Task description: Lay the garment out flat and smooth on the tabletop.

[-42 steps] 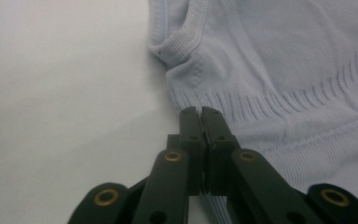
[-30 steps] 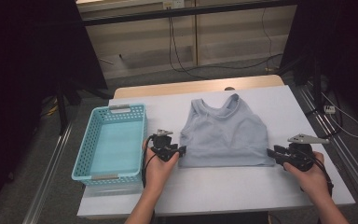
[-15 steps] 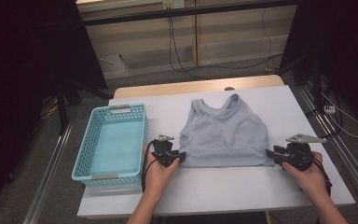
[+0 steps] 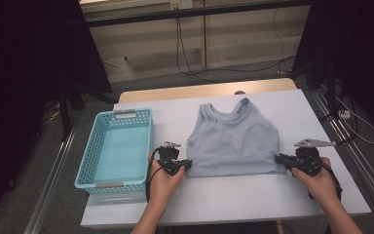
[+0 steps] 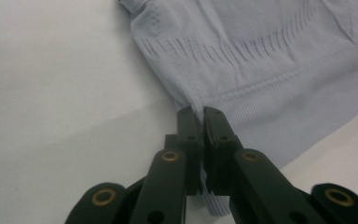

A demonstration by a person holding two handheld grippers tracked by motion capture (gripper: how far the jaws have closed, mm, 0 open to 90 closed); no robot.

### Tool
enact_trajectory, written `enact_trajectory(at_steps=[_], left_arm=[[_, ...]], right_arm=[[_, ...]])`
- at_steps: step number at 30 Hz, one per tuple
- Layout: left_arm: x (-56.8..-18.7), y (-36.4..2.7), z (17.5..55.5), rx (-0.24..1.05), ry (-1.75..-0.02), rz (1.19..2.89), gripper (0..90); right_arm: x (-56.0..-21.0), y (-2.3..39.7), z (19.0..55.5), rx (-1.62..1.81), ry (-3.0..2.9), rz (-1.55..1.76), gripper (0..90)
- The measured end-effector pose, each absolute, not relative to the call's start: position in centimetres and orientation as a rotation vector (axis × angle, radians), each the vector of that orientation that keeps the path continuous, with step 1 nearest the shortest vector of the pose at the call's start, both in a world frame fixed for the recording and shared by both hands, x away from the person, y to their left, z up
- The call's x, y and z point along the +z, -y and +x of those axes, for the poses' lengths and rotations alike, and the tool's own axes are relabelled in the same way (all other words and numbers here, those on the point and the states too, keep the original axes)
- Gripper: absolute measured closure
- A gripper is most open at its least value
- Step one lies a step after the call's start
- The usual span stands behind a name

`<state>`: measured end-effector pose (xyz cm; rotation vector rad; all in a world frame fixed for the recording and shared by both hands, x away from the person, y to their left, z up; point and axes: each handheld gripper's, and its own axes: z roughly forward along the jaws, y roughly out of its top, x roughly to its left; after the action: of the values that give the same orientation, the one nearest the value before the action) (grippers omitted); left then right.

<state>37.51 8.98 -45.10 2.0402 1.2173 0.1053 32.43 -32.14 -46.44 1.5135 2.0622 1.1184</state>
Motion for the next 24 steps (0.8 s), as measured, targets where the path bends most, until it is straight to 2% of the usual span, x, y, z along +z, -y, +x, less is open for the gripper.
enact_trajectory(at_steps=[9, 15, 21, 24], left_arm=[[-44.0, -9.2, 35.1, 0.045, -1.172, 2.060, 86.7], [-44.6, -9.3, 35.2, 0.040, -1.183, 2.085, 86.7], [-44.9, -9.2, 35.5, 0.040, -1.188, 2.096, 86.7], [-44.9, -9.2, 35.6, 0.039, -1.187, 2.099, 86.7]], right_arm=[[-44.4, 31.9, 30.0, 0.994, -2.089, 1.507, 85.4], [-44.7, 32.6, 30.3, 0.991, -2.022, 1.509, 64.8], [-44.0, 33.4, 33.5, 1.000, -1.953, 1.508, 69.0], [-44.0, 33.0, 35.5, 1.005, -1.976, 1.491, 74.6]])
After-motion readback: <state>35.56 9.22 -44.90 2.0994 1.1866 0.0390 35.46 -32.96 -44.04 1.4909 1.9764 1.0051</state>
